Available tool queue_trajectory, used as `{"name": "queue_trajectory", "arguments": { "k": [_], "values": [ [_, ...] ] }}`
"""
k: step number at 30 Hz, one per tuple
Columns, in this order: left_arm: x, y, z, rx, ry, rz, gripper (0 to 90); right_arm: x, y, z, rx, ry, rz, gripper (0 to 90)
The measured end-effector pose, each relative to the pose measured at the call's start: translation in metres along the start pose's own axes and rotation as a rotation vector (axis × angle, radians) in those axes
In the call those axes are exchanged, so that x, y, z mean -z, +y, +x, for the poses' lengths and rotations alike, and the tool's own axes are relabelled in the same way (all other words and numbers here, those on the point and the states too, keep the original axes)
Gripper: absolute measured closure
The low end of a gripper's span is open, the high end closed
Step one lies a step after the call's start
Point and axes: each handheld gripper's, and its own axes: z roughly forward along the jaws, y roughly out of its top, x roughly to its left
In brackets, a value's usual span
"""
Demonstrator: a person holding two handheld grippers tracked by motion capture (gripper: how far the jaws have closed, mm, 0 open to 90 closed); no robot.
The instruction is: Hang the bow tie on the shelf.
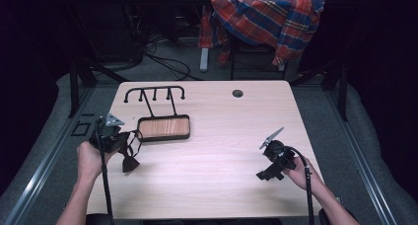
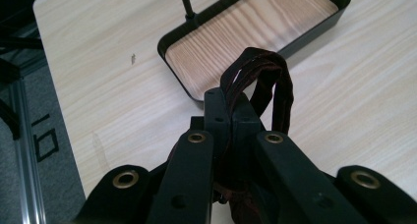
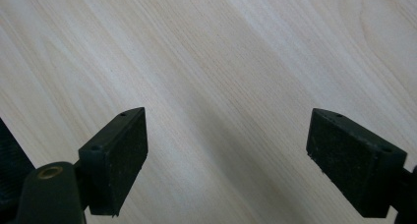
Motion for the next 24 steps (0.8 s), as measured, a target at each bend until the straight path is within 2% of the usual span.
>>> {"name": "queue_trajectory", "arguments": {
  "k": [1,5,8,12,15,17,19,22,24],
  "values": [
    [0.002,0.001,0.0,-0.005,0.006,-0.001,88.9,0.001,0.001,-0.001,0.01,-0.006,0.019,15.7],
    [0.005,0.001,0.003,0.006,0.019,-0.009,88.9,0.0,0.004,0.001,0.029,-0.001,0.02,15.7],
    [0.006,0.001,0.005,0.015,0.019,-0.017,89.0,-0.001,0.003,0.0,0.023,0.005,0.017,15.7],
    [0.009,0.001,0.007,0.007,0.027,-0.019,89.0,0.001,0.002,0.0,0.019,-0.014,0.03,15.8],
    [0.01,0.002,0.009,0.022,0.022,-0.032,88.9,0.001,0.002,-0.002,0.009,-0.004,0.014,15.6],
    [0.011,0.004,0.011,0.028,0.025,-0.045,89.0,-0.001,0.001,-0.003,-0.013,0.015,0.004,15.6],
    [0.011,0.004,0.013,0.029,0.027,-0.044,88.9,-0.003,0.001,-0.003,-0.005,0.006,0.021,16.1],
    [0.011,0.005,0.017,0.048,0.013,-0.055,88.9,-0.002,0.001,-0.003,-0.01,0.016,0.01,15.1],
    [0.011,0.005,0.018,0.042,0.014,-0.052,89.0,-0.002,0.001,-0.004,-0.006,0.016,0.018,15.7]
  ]
}}
